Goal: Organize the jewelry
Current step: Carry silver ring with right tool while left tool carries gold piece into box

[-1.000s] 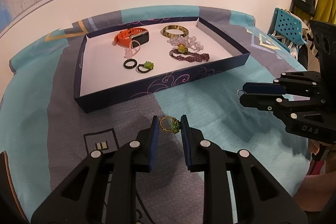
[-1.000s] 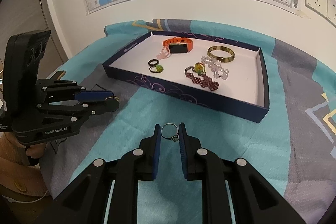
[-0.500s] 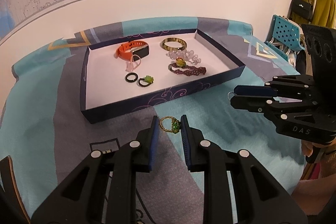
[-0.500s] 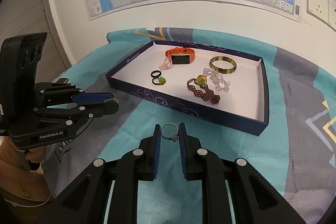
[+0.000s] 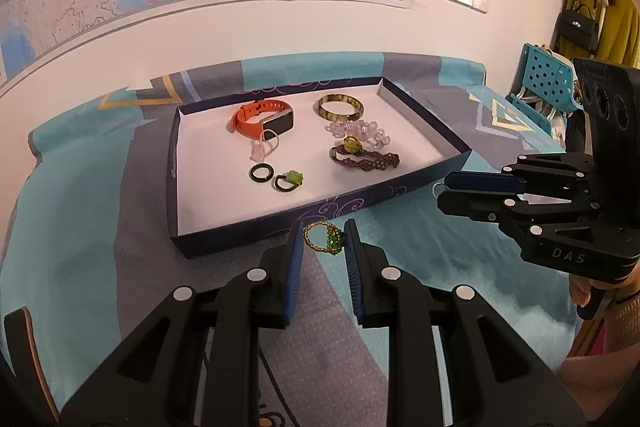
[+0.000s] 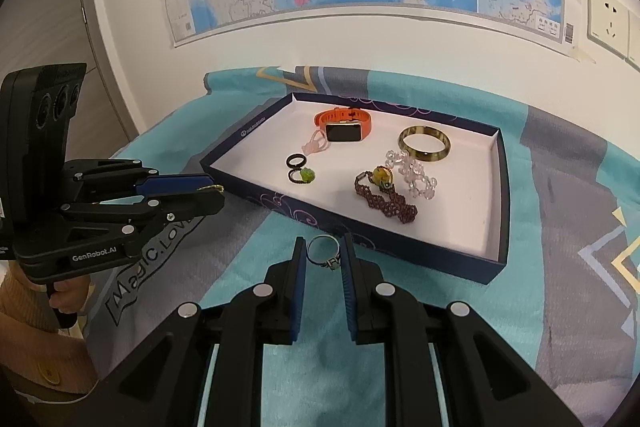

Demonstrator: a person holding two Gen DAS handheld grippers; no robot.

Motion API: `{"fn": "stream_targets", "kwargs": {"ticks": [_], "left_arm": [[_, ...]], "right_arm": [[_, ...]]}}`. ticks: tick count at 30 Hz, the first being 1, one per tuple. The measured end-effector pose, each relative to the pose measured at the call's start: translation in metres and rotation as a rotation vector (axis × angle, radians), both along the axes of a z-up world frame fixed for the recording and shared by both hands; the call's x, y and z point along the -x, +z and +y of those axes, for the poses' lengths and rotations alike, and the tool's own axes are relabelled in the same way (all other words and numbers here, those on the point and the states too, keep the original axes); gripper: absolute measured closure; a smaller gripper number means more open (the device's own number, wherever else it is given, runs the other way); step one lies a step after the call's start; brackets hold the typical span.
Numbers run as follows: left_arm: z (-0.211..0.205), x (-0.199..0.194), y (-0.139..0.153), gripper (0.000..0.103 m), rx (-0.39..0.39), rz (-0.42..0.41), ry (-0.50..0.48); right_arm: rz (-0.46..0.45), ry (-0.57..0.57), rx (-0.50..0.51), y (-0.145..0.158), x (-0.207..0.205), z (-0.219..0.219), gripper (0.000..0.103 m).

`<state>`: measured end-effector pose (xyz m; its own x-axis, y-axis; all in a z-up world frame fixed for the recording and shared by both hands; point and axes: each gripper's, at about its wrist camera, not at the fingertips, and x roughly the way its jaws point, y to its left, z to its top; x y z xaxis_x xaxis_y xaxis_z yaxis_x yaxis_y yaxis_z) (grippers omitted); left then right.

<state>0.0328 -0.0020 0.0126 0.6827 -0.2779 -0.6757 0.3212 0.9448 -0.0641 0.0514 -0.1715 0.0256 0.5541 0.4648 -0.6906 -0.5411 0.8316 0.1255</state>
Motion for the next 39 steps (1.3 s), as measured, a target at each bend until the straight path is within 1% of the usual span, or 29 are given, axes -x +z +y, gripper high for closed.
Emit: {"fn": "stream_targets", "kwargs": {"ticks": [19, 39], "left_arm": [[-0.001, -0.009, 0.01, 0.082, 0.004, -0.029, 0.001], [-0.001, -0.017, 0.014, 0.082, 0.006, -0.041, 0.007]], "right_arm": [[-0.025, 0.007, -0.014, 0.009, -0.01, 0.005, 0.088], [-0.024, 0.004, -0.017, 0.009, -0.021, 0.008, 0.088]]}}
